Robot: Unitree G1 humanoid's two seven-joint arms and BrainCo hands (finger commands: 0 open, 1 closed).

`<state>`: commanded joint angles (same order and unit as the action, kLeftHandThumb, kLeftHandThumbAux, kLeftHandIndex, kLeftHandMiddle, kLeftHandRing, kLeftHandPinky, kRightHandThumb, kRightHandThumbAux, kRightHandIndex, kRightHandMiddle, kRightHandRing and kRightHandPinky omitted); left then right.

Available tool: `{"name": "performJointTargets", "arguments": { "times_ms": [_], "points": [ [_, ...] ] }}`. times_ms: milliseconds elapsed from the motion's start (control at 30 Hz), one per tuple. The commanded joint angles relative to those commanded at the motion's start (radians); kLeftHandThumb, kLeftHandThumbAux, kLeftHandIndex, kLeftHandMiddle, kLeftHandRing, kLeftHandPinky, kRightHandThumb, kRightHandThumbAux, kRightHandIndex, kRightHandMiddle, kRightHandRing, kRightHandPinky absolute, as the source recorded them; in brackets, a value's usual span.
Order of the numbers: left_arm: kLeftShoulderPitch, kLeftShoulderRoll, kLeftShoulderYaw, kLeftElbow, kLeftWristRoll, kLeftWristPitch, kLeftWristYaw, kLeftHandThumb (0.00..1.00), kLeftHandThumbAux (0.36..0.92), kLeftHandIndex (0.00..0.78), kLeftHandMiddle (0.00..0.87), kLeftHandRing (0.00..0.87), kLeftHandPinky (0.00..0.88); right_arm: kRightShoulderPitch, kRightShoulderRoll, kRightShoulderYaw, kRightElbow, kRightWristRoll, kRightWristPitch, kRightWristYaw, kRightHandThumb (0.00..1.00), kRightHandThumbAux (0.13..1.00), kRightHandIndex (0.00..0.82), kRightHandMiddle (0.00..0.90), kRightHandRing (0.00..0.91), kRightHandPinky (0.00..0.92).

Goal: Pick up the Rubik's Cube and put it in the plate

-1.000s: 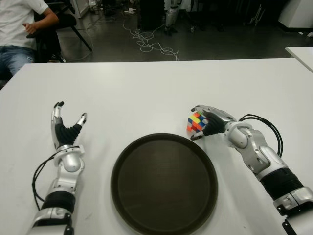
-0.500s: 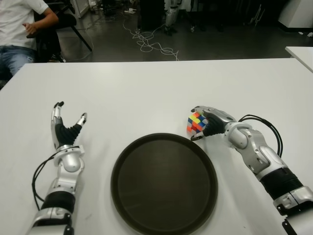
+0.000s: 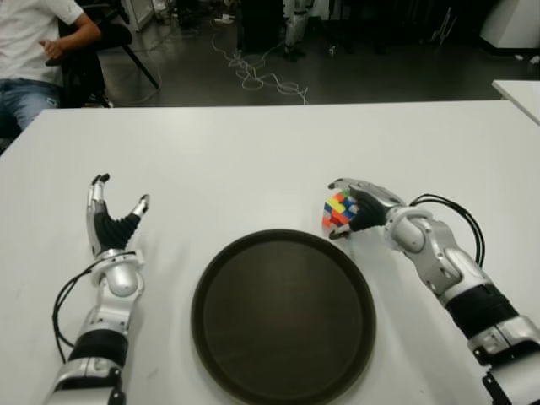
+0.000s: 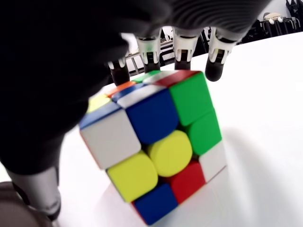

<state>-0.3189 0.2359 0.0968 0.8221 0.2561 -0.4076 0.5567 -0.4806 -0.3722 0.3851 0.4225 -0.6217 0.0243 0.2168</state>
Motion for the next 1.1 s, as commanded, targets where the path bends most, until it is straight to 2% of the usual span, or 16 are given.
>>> {"name": "performJointTargets", "arguments": {
  "times_ms": [400,767,1100],
  "points": [
    [-0.001,-0.002,0.005,0.003,-0.014,-0.007,-0.008,0.0,0.664,0.005,0.0,0.0,0.028,-0.011,0.003,0.004,0.02,-0.007,-0.01,-0.016,0.0,0.711,0.002,0.001,0.002,0.0],
    [0.002,0.0,0.0,-0.004,-0.008,-0.009,-0.002,0.0,0.662,0.006,0.0,0.0,0.003,-0.048,0.017,0.016,0.113,-0.013,-0.054,-0.067,0.0,0.706,0.02,0.031,0.03,0.003],
    [0.0,0.001,-0.002,0.0,0.0,-0.018,0.004,0.0,0.659,0.01,0.0,0.0,0.027,-0.061,0.023,0.018,0.117,-0.009,-0.022,-0.038,0.0,0.708,0.021,0.037,0.036,0.005]
  ]
}}
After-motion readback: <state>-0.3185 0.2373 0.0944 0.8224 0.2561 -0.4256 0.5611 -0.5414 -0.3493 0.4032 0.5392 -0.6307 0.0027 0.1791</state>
